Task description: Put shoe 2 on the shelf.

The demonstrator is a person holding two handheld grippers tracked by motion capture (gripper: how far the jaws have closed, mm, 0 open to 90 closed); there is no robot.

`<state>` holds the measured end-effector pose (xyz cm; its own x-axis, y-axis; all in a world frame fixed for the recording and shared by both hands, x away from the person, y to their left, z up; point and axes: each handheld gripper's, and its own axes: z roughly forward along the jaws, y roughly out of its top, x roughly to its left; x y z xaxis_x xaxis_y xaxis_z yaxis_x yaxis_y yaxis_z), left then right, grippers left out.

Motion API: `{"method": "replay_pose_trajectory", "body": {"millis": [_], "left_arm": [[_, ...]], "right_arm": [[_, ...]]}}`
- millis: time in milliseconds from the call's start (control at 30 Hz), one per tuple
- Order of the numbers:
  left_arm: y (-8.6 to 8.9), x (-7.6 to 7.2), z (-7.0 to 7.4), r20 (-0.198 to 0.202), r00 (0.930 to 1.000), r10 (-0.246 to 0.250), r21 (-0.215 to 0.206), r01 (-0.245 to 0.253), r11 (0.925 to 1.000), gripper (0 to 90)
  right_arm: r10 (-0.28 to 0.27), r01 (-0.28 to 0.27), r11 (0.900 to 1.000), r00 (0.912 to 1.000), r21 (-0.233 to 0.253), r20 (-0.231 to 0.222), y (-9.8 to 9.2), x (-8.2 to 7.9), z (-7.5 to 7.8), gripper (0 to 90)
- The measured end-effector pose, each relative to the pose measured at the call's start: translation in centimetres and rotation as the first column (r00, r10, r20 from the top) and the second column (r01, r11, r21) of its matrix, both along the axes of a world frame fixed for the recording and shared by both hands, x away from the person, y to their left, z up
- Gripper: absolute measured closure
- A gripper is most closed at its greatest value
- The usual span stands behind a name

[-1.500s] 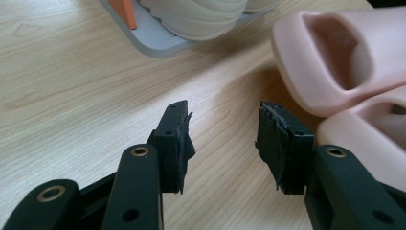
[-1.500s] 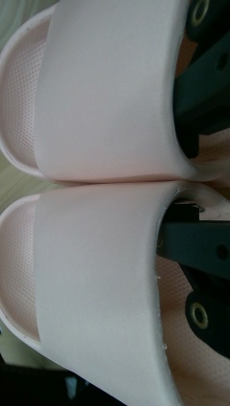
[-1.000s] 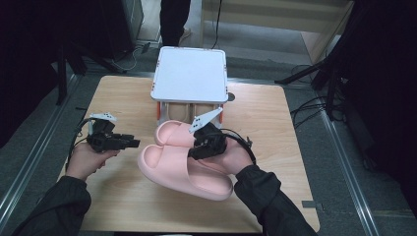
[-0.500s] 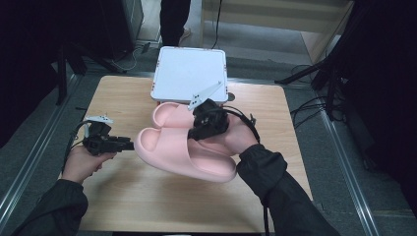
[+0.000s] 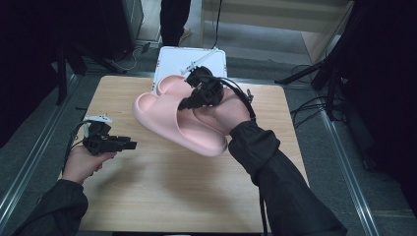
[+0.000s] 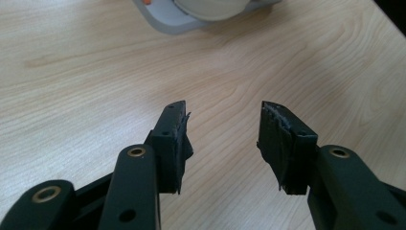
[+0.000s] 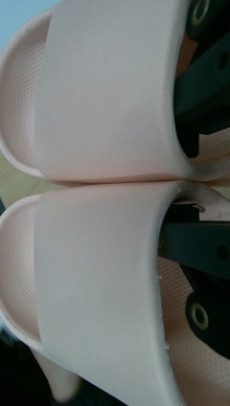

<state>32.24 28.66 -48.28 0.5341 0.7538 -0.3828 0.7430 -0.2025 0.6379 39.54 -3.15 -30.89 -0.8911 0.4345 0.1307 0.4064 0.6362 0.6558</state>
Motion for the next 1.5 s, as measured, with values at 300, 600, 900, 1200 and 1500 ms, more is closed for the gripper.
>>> {"method": "replay_pose_trajectory", "body": {"millis": [300,600,900,1200,1500], "left_arm": [[0.4,0.1,-0.1,-0.004,1.0000,0.004,0.001,-0.004,1.0000,52.2],[0.0,0.3,-0.1,-0.007,1.0000,-0.004,0.038,0.004,0.9993,52.0],[-0.1,0.3,-0.1,-0.004,0.9998,-0.018,0.043,0.019,0.9989,51.9],[-0.3,0.5,-0.2,-0.012,0.9991,-0.040,0.036,0.040,0.9985,51.9],[-1.7,0.3,-0.4,-0.012,0.9945,-0.104,0.081,0.105,0.9912,51.9]], "right_arm": [[-0.236,0.238,0.971,0.9706,-0.036,0.044,1.5,3.5,1.5,73.1],[-0.396,0.401,0.914,0.9151,-0.064,0.076,3.0,7.4,1.8,73.1],[-0.583,0.588,0.803,0.8085,-0.096,0.079,4.5,11.0,0.6,73.2],[-0.730,0.737,0.672,0.6751,-0.064,0.104,5.4,13.6,-1.1,73.1],[-0.795,0.800,0.598,0.5990,-0.043,0.096,5.7,15.3,-1.8,72.9]]}}
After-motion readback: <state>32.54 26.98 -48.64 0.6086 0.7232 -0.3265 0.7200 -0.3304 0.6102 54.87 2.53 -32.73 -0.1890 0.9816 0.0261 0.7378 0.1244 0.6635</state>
